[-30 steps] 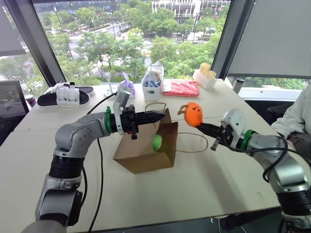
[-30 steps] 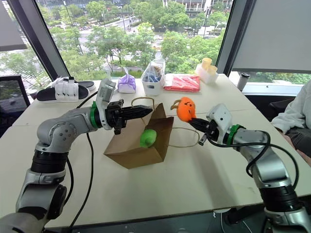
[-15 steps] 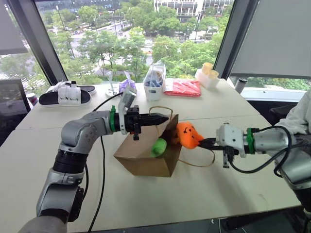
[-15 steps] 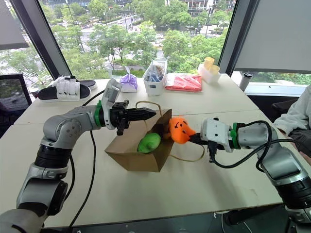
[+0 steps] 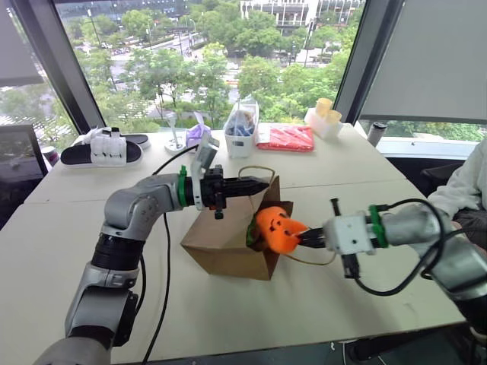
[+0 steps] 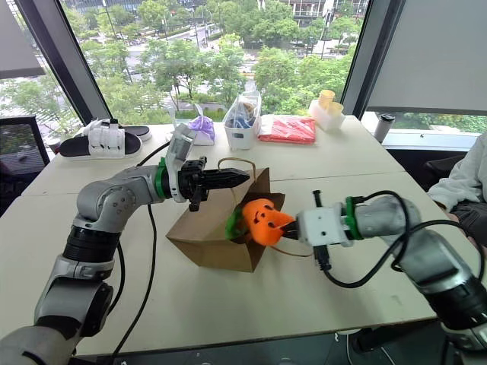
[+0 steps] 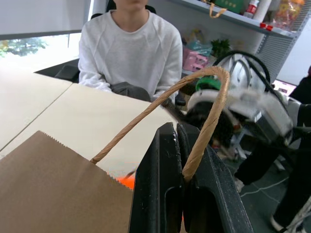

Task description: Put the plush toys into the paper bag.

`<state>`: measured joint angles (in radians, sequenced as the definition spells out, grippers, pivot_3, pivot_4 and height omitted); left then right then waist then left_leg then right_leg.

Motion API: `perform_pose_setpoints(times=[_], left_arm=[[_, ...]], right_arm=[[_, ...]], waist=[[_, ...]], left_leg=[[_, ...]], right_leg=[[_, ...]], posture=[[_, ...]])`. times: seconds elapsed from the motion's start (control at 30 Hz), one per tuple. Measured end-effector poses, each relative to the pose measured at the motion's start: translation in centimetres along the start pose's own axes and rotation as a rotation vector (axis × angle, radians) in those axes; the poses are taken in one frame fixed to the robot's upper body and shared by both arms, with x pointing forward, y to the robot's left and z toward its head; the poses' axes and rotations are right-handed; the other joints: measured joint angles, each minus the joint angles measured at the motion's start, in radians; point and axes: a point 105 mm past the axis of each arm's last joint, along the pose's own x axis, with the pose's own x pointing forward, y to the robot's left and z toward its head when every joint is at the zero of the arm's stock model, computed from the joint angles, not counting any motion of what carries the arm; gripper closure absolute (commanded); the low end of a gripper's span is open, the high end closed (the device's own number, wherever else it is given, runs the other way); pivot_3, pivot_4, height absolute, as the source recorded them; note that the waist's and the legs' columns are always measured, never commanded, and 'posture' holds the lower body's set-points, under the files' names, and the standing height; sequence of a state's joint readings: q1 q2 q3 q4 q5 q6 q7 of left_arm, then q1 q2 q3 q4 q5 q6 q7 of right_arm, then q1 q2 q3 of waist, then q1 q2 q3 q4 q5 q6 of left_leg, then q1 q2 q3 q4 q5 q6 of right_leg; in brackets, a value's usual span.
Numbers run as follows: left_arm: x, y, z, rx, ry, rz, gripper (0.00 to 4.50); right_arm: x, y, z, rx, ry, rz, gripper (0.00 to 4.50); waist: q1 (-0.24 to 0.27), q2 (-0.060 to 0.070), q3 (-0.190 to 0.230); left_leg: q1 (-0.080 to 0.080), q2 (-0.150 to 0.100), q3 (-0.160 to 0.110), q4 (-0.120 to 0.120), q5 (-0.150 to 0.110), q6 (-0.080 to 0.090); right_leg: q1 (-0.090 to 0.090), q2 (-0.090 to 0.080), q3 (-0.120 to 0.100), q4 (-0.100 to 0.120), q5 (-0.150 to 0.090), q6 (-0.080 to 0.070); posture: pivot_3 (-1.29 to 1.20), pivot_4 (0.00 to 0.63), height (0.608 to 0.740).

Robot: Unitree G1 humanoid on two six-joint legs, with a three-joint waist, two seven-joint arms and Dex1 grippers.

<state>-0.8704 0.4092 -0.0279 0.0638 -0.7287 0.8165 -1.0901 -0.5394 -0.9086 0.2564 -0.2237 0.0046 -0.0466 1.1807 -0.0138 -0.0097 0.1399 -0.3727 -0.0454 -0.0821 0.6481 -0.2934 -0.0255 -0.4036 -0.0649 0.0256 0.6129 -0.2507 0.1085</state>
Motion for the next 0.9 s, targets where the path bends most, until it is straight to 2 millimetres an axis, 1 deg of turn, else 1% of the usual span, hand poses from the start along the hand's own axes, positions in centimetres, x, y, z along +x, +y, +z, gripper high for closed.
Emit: perform_pose_setpoints(times=[0.1,0.13,0.2,0.27,0.3,0.4,0.43,0.5,0.6,0.7,0.73,0.8,0.9], left_arm=[[0.1,0.0,0.0,-0.001,-0.002,-0.004,4.50],[0.1,-0.1,0.0,0.000,-0.002,-0.005,4.50],[0.3,-0.2,0.0,0.002,-0.003,-0.013,4.50],[0.3,-0.2,0.0,0.003,-0.003,-0.012,4.50],[0.3,-0.2,0.0,0.003,-0.003,-0.011,4.50],[0.3,-0.2,0.0,0.003,-0.004,-0.005,4.50],[0.3,-0.3,0.0,0.006,-0.004,-0.006,4.50],[0.4,-0.4,0.1,0.011,-0.005,-0.009,4.50],[0.4,-0.4,0.1,0.011,-0.007,-0.006,4.50],[0.3,-0.3,0.0,0.008,-0.009,0.002,4.50],[0.2,-0.2,0.0,0.007,-0.010,0.005,4.50],[0.3,-0.3,0.0,0.005,-0.012,0.002,4.50],[0.3,-0.2,0.0,0.004,-0.013,0.003,4.50]], right_arm=[[1.4,-0.6,-0.3,-0.039,-0.001,0.014,4.49],[1.9,-1.2,-0.2,-0.047,-0.016,-0.003,3.95],[2.3,-1.9,0.1,-0.066,-0.029,-0.020,3.24],[2.3,-2.5,0.2,-0.092,-0.025,-0.033,2.32],[2.3,-2.6,0.1,-0.098,-0.019,-0.039,1.73],[2.1,-3.1,-0.1,-0.105,-0.013,-0.087,0.25],[1.8,-3.6,-0.1,-0.105,-0.012,-0.127,0.04],[1.1,-4.2,-0.2,-0.097,-0.006,-0.190,0.04],[-1.0,-4.2,-0.6,-0.001,0.006,-0.279,0.04],[-4.5,-4.8,-1.0,0.230,-0.031,-0.428,0.04],[-5.6,-5.0,-0.9,0.295,-0.052,-0.472,0.04],[-7.6,-4.9,-0.6,0.433,-0.104,-0.536,0.04],[-8.8,-3.3,-0.5,0.615,-0.149,-0.564,0.04]], waist=[[0.003,0.000,0.000],[0.002,0.000,0.000],[0.003,0.000,0.000],[0.005,0.000,0.000],[0.005,0.000,0.000],[0.003,0.000,0.000],[0.003,0.000,0.000],[0.004,0.000,0.000],[0.008,0.000,0.000],[0.009,0.000,0.000],[0.009,0.000,0.000],[0.009,0.000,0.000],[0.010,0.000,0.000]], left_leg=[[0.000,0.000,-0.001,0.000,0.000,-0.001],[0.000,0.000,-0.001,0.000,0.000,-0.001],[-0.001,0.000,-0.001,0.000,0.000,-0.001],[-0.001,0.000,-0.002,0.000,0.001,-0.001],[-0.001,0.000,-0.002,0.000,0.000,-0.001],[-0.001,0.000,-0.001,0.000,0.000,-0.001],[-0.001,0.000,-0.001,0.000,0.000,-0.001],[-0.001,0.000,-0.002,0.000,0.000,-0.001],[-0.002,-0.001,-0.002,0.000,0.000,-0.001],[-0.001,-0.001,-0.002,0.000,0.000,-0.001],[-0.001,-0.001,-0.002,0.000,0.000,0.000],[-0.001,0.000,-0.002,0.000,-0.002,0.004],[-0.001,0.000,-0.003,-0.001,-0.003,0.005]], right_leg=[[0.000,0.000,0.000,0.000,0.000,0.000],[0.000,0.000,0.000,0.000,0.000,0.000],[-0.001,0.000,0.000,0.001,0.000,0.000],[-0.001,0.000,0.000,0.000,0.000,0.000],[-0.001,0.000,0.000,0.000,0.000,0.000],[-0.001,-0.001,0.000,0.000,0.000,0.000],[-0.001,0.000,0.000,0.000,0.000,0.000],[-0.001,0.000,0.000,0.000,0.000,0.000],[-0.001,-0.001,0.000,0.000,0.000,0.000],[-0.001,-0.001,0.000,0.000,0.000,0.000],[0.000,-0.001,0.000,0.000,0.000,0.000],[0.000,-0.001,0.000,0.000,0.000,0.000],[0.000,-0.002,0.000,0.000,0.000,0.000]], posture=[[0.00,0.150,0.740],[0.00,0.150,0.740],[0.00,0.150,0.740],[0.00,0.150,0.740],[0.00,0.150,0.740],[0.00,0.150,0.740],[0.00,0.150,0.740],[0.00,0.150,0.740],[0.00,0.150,0.740],[0.00,0.150,0.740],[0.00,0.150,0.740],[0.00,0.150,0.740],[0.00,0.150,0.740]])
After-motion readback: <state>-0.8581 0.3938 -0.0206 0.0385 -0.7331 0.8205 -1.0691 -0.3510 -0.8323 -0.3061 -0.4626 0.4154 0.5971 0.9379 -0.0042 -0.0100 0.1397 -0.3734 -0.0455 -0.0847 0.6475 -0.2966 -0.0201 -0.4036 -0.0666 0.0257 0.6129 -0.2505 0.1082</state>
